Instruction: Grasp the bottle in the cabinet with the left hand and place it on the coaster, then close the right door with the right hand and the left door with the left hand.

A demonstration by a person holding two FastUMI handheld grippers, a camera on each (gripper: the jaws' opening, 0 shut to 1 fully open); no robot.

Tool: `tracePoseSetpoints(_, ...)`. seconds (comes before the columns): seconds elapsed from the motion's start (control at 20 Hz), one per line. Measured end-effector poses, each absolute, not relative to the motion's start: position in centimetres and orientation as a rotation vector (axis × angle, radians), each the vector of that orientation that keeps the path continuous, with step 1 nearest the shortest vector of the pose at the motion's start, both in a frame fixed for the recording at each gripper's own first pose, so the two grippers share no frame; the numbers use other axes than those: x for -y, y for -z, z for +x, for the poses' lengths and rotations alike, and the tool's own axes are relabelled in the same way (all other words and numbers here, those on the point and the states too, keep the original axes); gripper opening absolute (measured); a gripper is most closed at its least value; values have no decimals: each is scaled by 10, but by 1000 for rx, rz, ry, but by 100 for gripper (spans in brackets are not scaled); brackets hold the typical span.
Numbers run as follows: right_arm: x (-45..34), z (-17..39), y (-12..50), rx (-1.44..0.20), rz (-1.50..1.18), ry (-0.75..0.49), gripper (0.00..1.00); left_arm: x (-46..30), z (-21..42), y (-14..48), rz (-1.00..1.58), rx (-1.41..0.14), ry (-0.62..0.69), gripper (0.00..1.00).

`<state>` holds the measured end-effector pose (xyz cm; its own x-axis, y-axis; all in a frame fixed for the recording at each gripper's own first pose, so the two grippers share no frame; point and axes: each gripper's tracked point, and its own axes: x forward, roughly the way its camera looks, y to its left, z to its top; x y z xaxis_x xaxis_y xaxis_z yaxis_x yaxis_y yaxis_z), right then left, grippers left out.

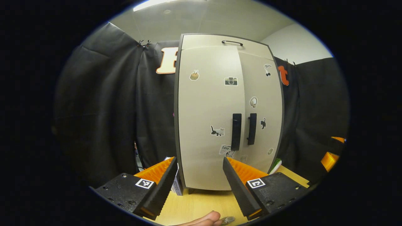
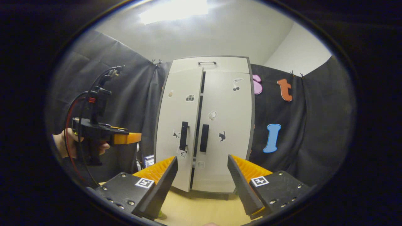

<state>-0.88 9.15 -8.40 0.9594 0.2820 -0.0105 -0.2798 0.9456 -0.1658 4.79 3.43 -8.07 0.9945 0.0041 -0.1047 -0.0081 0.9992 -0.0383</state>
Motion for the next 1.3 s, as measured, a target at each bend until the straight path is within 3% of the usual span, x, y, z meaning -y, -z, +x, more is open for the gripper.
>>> tracePoseSetpoints(0.15,-95,-5,82,50,-212,-274,93,-37,46,87,-24,-110,-11,92)
tracePoseSetpoints(0.25,-94,-6,80,78,-245,-262,96,-40,46,88,-16,-108,-28,92)
tracePoseSetpoints(0.3,-94,-5,81,83,-260,-251,93,-41,46,87,-19,-105,-32,92)
tracePoseSetpoints(0.7,-85,8,108,-51,-100,-153,96,-37,38,88,-53,-100,-18,94)
tracePoseSetpoints(1.3,-74,23,92,-64,-114,-65,96,-43,7,85,-57,-99,9,91)
